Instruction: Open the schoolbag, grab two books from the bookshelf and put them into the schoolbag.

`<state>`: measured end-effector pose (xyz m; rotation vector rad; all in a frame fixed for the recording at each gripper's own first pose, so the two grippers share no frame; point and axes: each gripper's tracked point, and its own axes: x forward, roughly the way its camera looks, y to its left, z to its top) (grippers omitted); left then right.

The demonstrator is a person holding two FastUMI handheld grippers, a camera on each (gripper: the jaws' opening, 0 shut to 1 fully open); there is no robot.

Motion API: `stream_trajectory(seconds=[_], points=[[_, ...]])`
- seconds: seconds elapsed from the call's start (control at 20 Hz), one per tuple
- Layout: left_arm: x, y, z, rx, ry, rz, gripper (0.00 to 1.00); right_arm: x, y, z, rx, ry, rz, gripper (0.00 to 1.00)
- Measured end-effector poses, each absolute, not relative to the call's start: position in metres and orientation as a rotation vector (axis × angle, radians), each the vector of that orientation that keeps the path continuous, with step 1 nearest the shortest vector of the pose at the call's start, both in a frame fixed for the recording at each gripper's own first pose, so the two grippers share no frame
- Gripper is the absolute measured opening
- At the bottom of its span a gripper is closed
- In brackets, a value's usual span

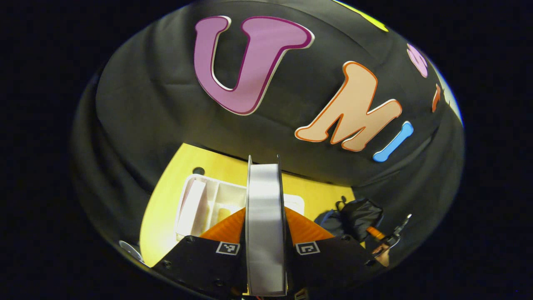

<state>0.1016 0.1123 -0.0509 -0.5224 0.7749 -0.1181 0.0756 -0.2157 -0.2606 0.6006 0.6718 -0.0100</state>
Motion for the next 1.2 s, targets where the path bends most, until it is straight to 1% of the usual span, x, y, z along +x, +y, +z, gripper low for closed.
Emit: stream_trajectory(seconds=[0.3, 0.45, 0.5, 0.55, 0.8, 1.0, 1.2], points=[[0.107, 0.069, -0.049, -0.745, 0.740, -0.191, 0.33, 0.076, -0.215, -0.261, 0.588, 0.684, 0.013, 0.04], [0.110, 0.042, -0.057, -0.788, 0.731, -0.240, 0.34, 0.076, -0.215, -0.260, 0.569, 0.685, 0.021, 0.04], [0.110, 0.033, -0.059, -0.802, 0.724, -0.253, 0.34, 0.076, -0.215, -0.260, 0.563, 0.682, 0.025, 0.06], [0.112, 0.020, -0.063, -0.823, 0.722, -0.261, 0.34, 0.077, -0.215, -0.259, 0.563, 0.679, 0.028, 0.04], [0.115, -0.049, -0.102, -0.879, 0.768, -0.299, 0.33, 0.075, -0.215, -0.257, 0.582, 0.661, 0.039, 0.04], [0.121, -0.111, -0.136, -0.922, 0.817, -0.308, 0.34, 0.075, -0.218, -0.253, 0.610, 0.640, 0.013, 0.03], [0.126, -0.171, -0.165, -0.949, 0.859, -0.338, 0.34, 0.075, -0.217, -0.254, 0.608, 0.630, 0.017, 0.03]])
